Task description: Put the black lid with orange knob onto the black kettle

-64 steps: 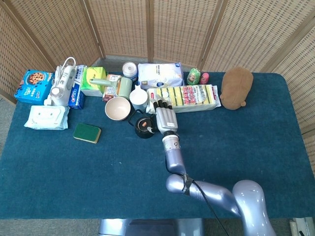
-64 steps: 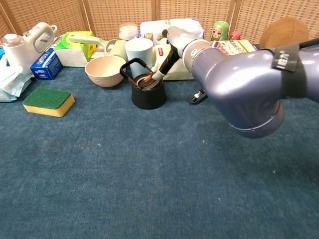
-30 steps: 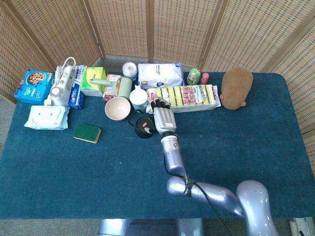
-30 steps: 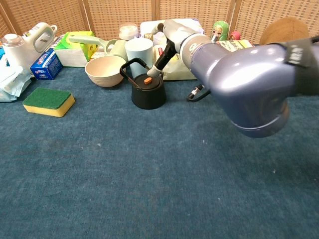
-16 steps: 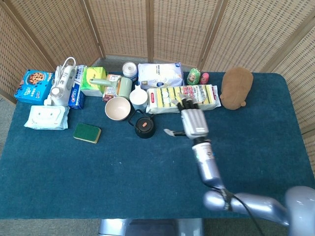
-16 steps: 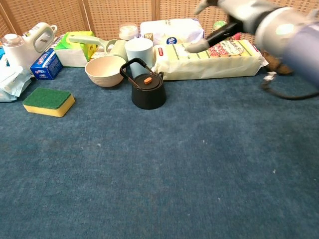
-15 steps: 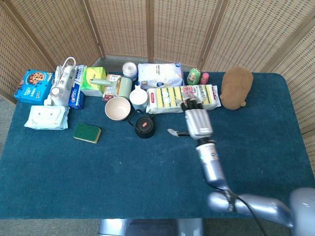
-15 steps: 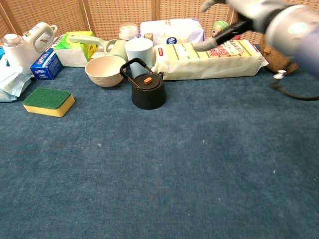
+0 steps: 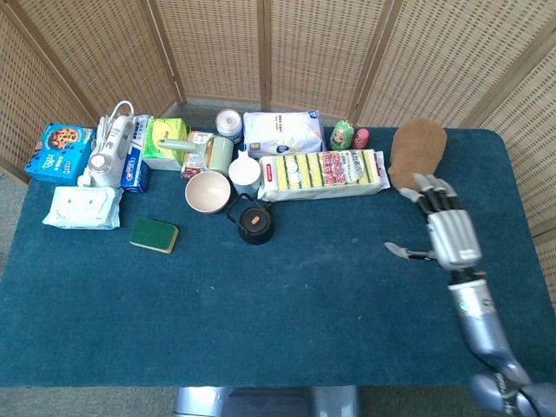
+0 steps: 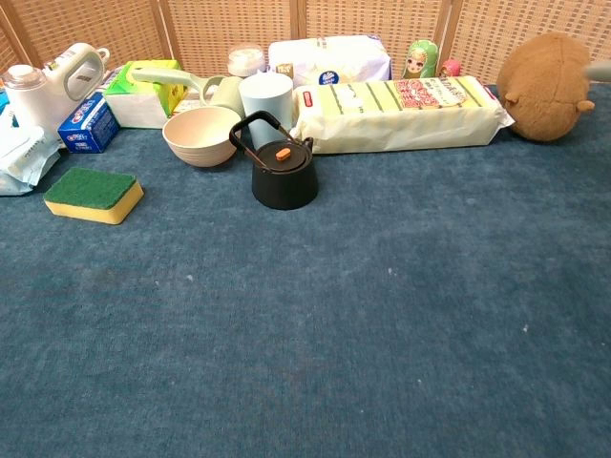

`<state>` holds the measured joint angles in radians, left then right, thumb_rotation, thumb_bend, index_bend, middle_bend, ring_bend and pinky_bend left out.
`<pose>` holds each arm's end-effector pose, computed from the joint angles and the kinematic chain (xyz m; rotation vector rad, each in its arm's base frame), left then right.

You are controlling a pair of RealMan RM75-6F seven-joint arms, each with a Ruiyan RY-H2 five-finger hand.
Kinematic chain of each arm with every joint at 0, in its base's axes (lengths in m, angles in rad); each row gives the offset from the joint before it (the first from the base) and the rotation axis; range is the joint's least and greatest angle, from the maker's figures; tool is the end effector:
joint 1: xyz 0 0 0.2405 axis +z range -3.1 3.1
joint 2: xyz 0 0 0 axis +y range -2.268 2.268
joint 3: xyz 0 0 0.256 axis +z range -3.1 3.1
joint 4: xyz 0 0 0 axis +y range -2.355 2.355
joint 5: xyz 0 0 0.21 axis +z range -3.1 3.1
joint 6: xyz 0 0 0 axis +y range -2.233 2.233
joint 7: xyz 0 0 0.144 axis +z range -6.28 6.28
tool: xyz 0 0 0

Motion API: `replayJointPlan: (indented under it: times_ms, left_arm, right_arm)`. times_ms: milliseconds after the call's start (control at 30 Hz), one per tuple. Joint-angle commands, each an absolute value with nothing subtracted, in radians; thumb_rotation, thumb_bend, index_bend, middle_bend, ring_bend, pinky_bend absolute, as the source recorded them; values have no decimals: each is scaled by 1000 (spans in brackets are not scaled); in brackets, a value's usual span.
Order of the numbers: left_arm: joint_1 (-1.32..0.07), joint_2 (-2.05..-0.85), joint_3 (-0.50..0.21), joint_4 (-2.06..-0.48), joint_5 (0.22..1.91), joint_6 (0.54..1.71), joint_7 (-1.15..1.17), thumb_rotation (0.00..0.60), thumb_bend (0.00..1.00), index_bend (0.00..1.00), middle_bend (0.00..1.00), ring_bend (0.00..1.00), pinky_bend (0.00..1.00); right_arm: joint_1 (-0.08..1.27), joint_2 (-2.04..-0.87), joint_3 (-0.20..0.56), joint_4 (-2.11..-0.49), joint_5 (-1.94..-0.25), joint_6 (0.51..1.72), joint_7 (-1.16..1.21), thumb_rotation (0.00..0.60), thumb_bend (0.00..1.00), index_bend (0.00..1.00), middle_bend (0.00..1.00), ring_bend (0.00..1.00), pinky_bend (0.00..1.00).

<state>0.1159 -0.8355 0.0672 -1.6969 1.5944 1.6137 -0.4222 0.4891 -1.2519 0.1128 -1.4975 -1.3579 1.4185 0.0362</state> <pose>-0.3228 0.0932 0.2363 -1.2345 -1.1524 -0.9725 -0.2356 -0.3112 0.1343 1.4611 -0.7774 1.1906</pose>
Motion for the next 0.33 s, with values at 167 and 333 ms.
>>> replayJointPlan:
  times_ms: [167,333]
  left_arm:
    - [125,-846,67,-1699,1601,1634,-394,600,75,0,0,0,57]
    - [132,-852,67,-1693,1610,1656,-386,600,74,0,0,0,57]
  right_arm:
    - [327,-1165,23,-1592,-1425,1549,7,389,0,194,71,0,0]
    - [252,-1186,6,-1617,-1436,1620,-69,406,0,194,66,0,0]
